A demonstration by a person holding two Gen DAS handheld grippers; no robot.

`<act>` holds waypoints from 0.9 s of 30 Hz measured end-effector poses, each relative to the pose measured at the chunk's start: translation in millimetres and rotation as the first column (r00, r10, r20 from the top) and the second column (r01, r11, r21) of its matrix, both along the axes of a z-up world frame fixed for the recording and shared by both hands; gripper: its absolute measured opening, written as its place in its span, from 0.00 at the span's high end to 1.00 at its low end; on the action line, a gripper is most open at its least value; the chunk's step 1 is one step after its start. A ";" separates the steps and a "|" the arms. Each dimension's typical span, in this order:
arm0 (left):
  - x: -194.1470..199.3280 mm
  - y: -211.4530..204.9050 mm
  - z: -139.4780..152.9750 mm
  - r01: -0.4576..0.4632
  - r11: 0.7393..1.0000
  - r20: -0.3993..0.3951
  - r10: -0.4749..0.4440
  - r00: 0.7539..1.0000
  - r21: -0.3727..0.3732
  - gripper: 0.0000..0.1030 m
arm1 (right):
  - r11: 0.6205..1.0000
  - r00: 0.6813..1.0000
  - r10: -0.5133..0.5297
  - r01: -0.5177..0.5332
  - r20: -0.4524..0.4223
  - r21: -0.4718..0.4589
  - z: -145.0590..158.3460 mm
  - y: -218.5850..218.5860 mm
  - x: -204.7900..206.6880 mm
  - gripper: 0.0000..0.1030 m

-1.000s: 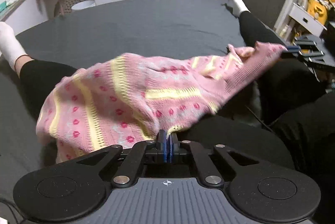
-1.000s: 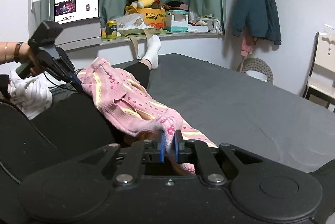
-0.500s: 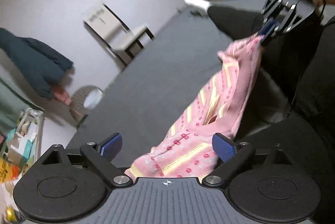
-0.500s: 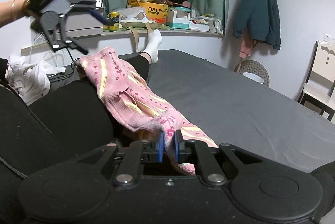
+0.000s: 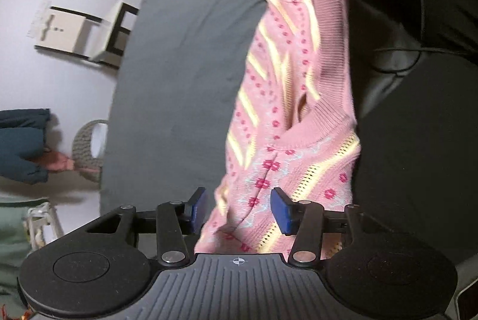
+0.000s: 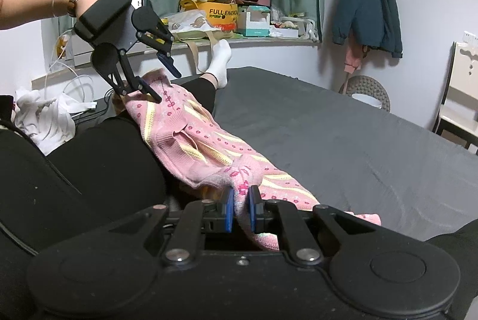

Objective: Fold clothes

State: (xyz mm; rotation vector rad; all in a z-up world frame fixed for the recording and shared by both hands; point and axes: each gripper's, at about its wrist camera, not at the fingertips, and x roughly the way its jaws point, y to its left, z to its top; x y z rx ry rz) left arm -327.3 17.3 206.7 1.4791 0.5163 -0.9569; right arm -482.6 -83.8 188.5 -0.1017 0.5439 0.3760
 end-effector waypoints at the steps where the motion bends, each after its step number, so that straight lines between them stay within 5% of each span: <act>1: 0.1 -1.4 -1.3 0.001 1.000 -0.008 -0.001 1.000 0.009 0.61 | 1.000 1.000 0.001 -0.001 -0.003 0.003 0.0 -0.5 1.2 0.90; 7: 0.7 2.2 -13.7 0.007 0.998 -0.062 -0.003 0.998 0.068 0.74 | 1.000 1.000 0.005 -0.005 -0.011 0.008 0.6 -0.5 3.4 0.90; 13: -2.1 8.7 -17.0 -0.027 0.999 -0.057 0.029 0.998 0.045 0.88 | 1.000 1.000 -0.011 0.011 0.008 0.001 3.2 -1.1 -0.2 0.78; 20: -7.3 22.0 -13.6 -0.076 0.997 0.021 0.077 0.997 -0.009 0.91 | 0.985 0.997 0.075 -0.070 0.023 -0.155 7.7 20.8 -3.1 0.47; 23: -13.6 24.3 -15.1 -0.035 0.999 0.059 0.036 0.998 -0.014 0.89 | 0.968 0.991 0.129 -0.122 0.020 -0.219 10.8 33.4 -0.7 0.44; 27: -24.8 20.5 -22.3 0.049 0.999 0.143 -0.049 0.989 0.005 0.83 | 0.971 0.987 0.162 -0.157 0.010 -0.182 13.5 40.2 13.3 0.43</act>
